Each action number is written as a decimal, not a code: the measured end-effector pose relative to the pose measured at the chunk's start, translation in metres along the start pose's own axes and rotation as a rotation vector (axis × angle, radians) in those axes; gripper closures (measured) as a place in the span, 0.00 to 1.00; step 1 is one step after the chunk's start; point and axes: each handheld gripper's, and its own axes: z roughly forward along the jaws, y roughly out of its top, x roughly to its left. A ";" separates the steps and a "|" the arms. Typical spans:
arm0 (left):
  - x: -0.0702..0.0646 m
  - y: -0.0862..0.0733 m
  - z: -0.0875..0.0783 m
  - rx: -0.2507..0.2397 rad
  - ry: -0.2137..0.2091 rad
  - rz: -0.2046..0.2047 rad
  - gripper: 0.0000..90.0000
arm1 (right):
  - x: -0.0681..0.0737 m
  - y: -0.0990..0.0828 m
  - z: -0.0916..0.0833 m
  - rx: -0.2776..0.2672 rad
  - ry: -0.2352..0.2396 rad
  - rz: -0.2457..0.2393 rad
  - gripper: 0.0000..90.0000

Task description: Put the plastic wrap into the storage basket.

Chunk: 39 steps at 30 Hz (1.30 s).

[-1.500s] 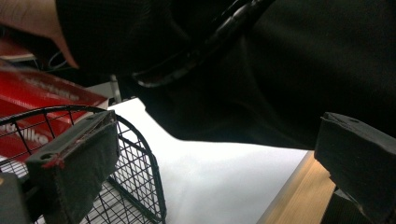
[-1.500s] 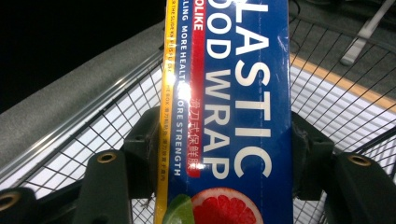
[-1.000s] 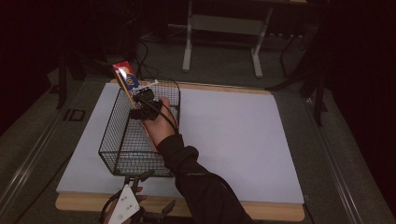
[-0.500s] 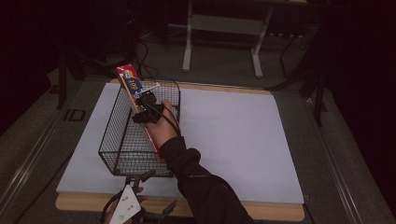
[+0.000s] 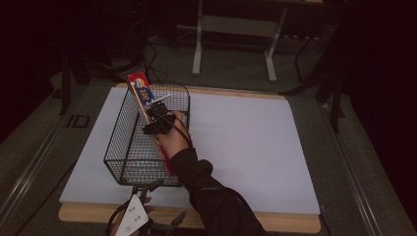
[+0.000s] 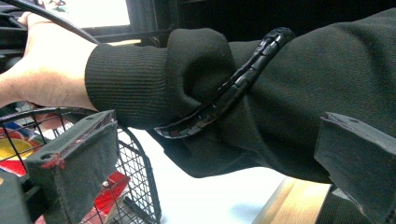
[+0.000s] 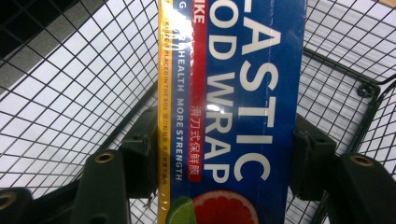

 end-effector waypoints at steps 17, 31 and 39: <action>0.000 0.000 0.001 0.004 -0.001 0.004 0.01 | -0.009 0.003 -0.021 -0.066 0.078 -0.011 0.28; 0.000 -0.002 0.003 0.014 0.004 0.003 0.01 | -0.025 -0.015 -0.052 -0.123 0.123 -0.096 0.18; 0.000 -0.002 0.004 0.022 0.006 0.007 0.01 | -0.041 -0.038 -0.075 -0.153 0.149 -0.114 0.17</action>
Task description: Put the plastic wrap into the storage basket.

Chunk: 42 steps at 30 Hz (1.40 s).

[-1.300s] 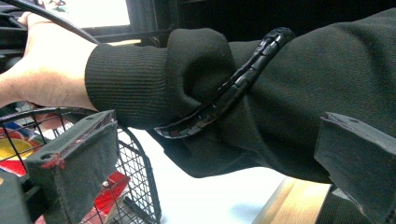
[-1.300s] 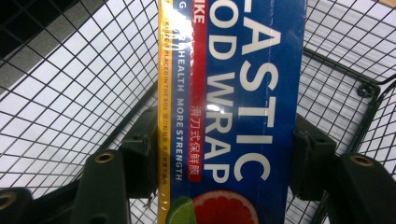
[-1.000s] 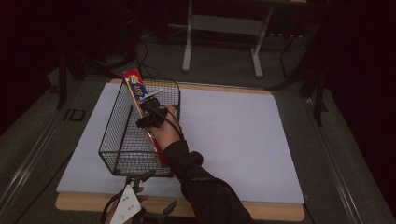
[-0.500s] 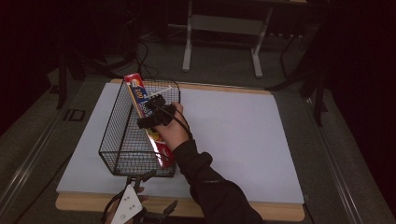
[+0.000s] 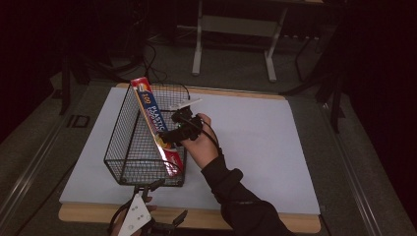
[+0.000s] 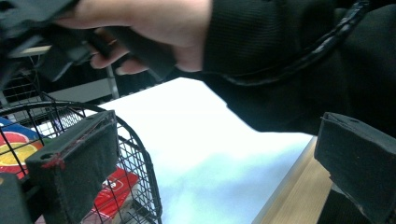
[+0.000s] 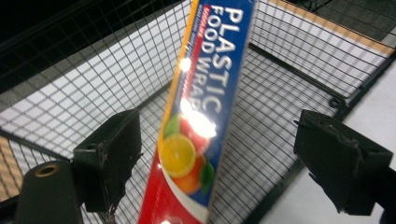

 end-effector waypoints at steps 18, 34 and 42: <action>-0.001 -0.002 0.003 0.015 0.000 0.004 0.01 | -0.034 -0.062 -0.047 -0.028 -0.006 0.011 0.16; -0.001 -0.002 0.004 0.015 -0.003 0.005 0.01 | -0.055 -0.123 -0.071 -0.053 -0.037 0.054 0.16; -0.002 -0.002 0.004 0.017 -0.002 0.006 0.01 | -0.062 -0.146 -0.081 -0.058 -0.051 0.064 0.16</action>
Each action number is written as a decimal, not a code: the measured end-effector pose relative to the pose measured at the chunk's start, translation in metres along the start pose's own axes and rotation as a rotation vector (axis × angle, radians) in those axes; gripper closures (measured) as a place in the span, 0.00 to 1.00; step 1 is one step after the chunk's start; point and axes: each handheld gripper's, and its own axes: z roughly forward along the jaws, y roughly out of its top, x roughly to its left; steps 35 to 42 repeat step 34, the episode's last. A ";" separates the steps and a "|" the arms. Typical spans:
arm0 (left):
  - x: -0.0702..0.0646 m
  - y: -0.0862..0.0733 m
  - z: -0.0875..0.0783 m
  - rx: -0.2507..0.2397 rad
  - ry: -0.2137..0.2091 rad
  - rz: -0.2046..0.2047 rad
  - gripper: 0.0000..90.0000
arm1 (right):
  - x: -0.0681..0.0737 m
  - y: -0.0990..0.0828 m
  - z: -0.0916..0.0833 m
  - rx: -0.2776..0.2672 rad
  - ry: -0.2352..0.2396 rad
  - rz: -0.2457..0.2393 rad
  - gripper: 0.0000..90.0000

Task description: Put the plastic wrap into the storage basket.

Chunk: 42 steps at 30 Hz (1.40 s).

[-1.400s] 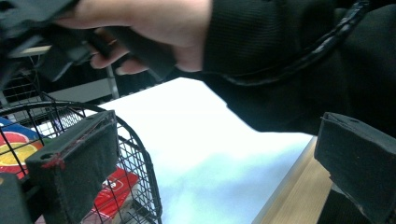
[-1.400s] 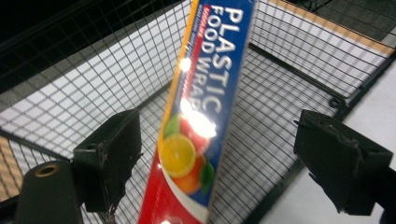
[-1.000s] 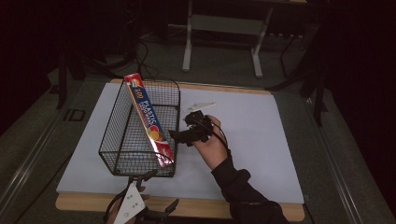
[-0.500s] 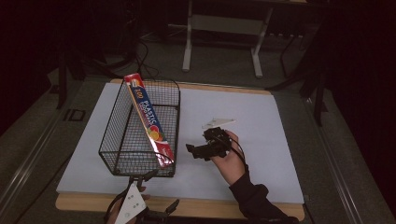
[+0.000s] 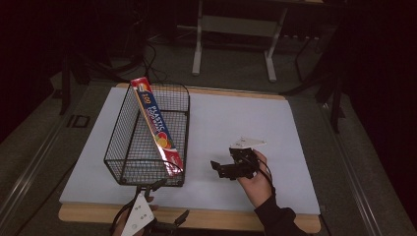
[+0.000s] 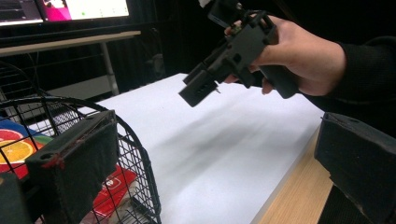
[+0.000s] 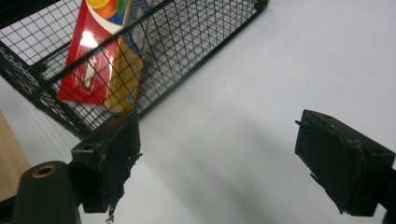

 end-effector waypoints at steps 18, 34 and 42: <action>0.000 0.000 0.001 -0.001 -0.002 -0.002 0.01 | -0.013 -0.043 -0.014 0.019 -0.027 -0.008 0.17; 0.000 0.000 0.000 -0.002 -0.019 -0.007 0.01 | -0.020 -0.048 -0.019 -0.018 -0.091 -0.051 0.16; 0.000 0.000 0.000 -0.002 -0.019 -0.007 0.01 | -0.020 -0.048 -0.019 -0.018 -0.091 -0.051 0.16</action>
